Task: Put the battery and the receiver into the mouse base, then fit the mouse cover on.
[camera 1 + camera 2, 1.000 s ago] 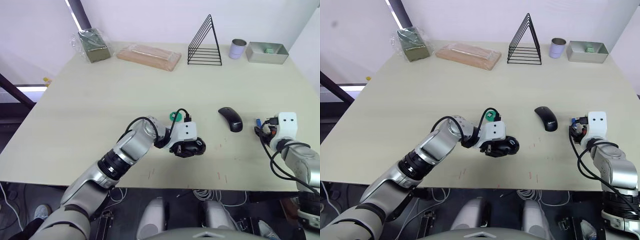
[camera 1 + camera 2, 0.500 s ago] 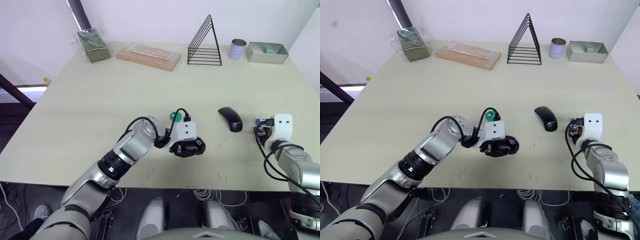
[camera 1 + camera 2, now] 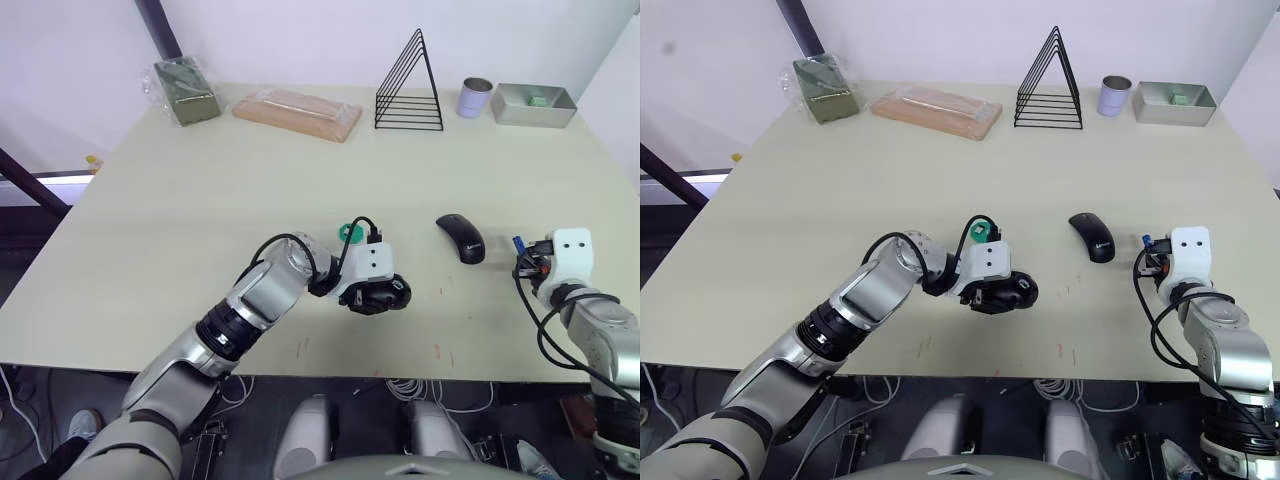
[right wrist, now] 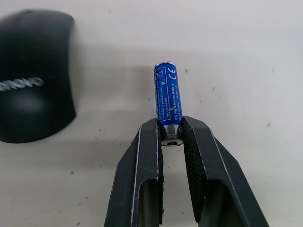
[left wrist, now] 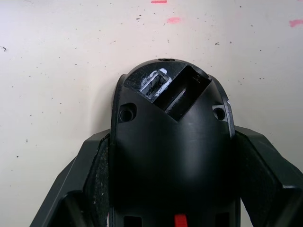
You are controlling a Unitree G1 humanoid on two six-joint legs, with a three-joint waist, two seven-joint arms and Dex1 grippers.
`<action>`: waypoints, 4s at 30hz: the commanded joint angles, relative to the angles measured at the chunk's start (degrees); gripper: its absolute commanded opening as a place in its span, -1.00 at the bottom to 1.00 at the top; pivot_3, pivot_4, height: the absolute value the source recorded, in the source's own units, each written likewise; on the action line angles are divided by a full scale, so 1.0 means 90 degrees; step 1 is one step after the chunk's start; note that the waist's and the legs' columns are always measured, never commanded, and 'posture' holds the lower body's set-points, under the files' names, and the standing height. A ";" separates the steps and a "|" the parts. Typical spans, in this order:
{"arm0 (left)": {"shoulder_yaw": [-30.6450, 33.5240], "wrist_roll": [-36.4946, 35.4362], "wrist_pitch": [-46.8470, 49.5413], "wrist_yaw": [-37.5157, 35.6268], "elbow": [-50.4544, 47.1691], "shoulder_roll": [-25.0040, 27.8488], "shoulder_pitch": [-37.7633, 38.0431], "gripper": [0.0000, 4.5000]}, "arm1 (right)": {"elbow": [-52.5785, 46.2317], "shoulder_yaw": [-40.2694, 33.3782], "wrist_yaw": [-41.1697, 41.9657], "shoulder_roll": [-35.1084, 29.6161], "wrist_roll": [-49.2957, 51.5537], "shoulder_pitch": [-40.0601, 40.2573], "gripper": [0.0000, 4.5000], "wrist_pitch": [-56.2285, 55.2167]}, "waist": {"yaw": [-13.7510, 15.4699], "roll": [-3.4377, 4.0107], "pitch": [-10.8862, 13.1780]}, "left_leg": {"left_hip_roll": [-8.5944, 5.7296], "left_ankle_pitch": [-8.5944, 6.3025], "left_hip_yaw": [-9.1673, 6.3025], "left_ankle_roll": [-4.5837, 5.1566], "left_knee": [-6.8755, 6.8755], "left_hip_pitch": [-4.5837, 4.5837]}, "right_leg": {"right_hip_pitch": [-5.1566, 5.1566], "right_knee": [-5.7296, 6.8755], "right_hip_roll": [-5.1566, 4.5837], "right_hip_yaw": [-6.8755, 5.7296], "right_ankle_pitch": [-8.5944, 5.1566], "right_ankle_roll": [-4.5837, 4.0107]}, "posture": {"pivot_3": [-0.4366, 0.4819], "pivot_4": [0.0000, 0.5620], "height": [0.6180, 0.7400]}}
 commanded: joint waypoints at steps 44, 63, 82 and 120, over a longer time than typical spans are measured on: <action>-0.0208 0.0205 0.0072 0.0031 0.0178 -0.0172 0.0117 0.30 | 0.0931 0.4443 -0.4966 -0.2676 1.0502 -0.4330 -0.94 0.2454 | -0.0006 -0.0012 0.0006 | 0.0007 -0.0008 -0.0008 0.0024 -0.0001 -0.0024 | 0.0000 -0.0034 -0.0043 -0.0021 -0.0001 -0.0006 | -0.05 -0.47 1.00; -0.0229 0.0225 0.0131 0.0064 0.0118 -0.0215 0.0161 0.30 | 0.1432 0.5123 -0.5280 -0.2084 1.0105 -0.4610 -0.94 0.2483 | -0.0002 -0.0008 0.0006 | 0.0008 -0.0018 -0.0009 0.0041 -0.0004 -0.0034 | -0.0003 -0.0063 -0.0054 -0.0030 0.0000 -0.0007 | -0.05 -0.47 1.00; -0.0223 0.0225 0.0252 0.0071 0.0046 -0.0247 0.0203 0.30 | -0.1017 0.3579 -0.3096 -0.3333 0.7595 -0.3085 0.98 0.2484 | 0.0019 -0.0003 0.0001 | 0.0002 -0.0024 -0.0045 0.0052 -0.0003 -0.0104 | -0.0030 -0.0094 -0.0057 -0.0072 0.0001 -0.0007 | -0.05 -0.47 1.00; -0.0300 0.0246 0.0365 -0.0061 0.0133 -0.0212 0.0040 0.30 | 0.0083 0.2896 0.1781 0.0769 0.0559 0.1326 -0.97 -0.4810 | -0.0006 -0.0012 -0.0010 | -0.0003 -0.0021 -0.0006 0.0051 0.0007 -0.0032 | 0.0004 -0.0072 -0.0020 -0.0024 0.0005 0.0021 | -0.05 -0.47 1.00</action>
